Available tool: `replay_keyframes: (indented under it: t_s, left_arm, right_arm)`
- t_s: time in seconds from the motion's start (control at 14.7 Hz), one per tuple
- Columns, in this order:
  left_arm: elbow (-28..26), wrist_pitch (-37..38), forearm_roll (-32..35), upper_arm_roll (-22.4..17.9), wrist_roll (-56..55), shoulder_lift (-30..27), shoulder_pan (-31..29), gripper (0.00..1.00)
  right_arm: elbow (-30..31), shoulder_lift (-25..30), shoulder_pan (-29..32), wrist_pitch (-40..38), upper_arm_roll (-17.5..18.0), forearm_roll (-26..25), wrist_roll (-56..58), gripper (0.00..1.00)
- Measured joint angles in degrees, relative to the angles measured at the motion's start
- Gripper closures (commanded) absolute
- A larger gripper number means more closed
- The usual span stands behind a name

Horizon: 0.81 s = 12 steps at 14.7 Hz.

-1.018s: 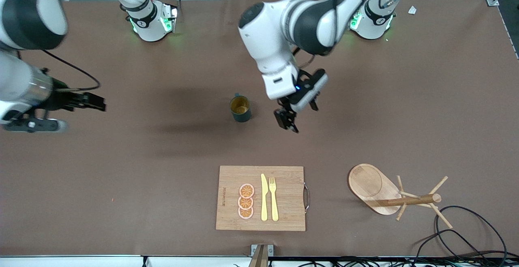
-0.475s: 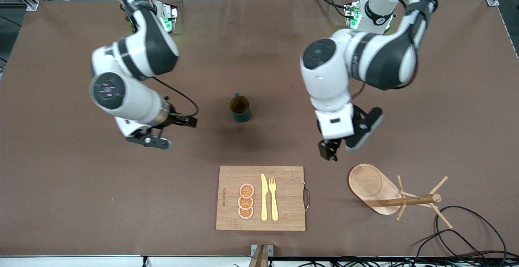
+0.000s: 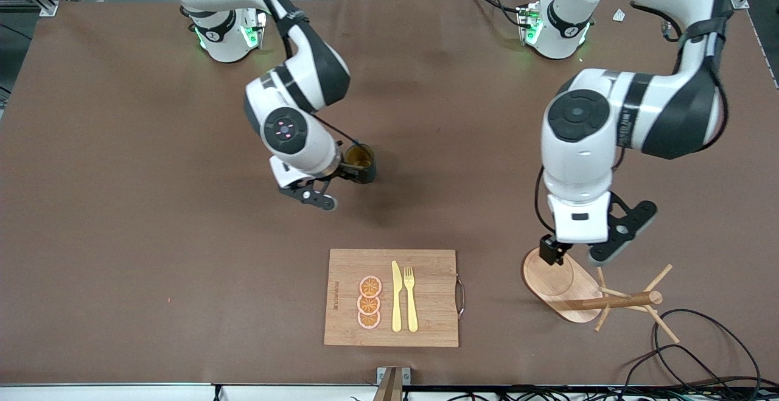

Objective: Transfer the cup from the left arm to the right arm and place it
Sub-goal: 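Grasp the teal mug with the right gripper while the left gripper retracts, then carry the teal mug with the right gripper across the table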

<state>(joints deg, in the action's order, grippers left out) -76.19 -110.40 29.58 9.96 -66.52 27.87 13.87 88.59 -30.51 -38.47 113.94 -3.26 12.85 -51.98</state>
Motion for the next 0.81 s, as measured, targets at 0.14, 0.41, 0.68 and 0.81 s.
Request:
replay_keyframes:
  t_s: [0.14,0.41,0.68,0.81]
  left_arm:
    - [0.57,0.0,-3.6,0.06,7.08,-0.33,-2.2,0.0]
    - [0.94,0.02,-12.04,0.05,18.92,-1.92,-6.87,0.0]
    - [0.98,0.81,-15.25,0.08,27.86,-4.0,-9.53,0.0]
    - [1.0,3.72,-16.04,0.09,29.69,-5.23,-9.68,0.0]
  right_arm:
    - [0.55,-2.27,-2.63,3.33,-0.01,0.12,-2.65,0.0]
    - [1.05,-6.12,-5.31,6.98,-0.07,0.18,-6.4,0.18]
    - [2.36,-6.55,-5.43,6.78,-0.23,0.26,-6.97,0.68]
    - [2.45,-6.55,-5.42,6.74,-0.53,0.31,-7.02,0.84]
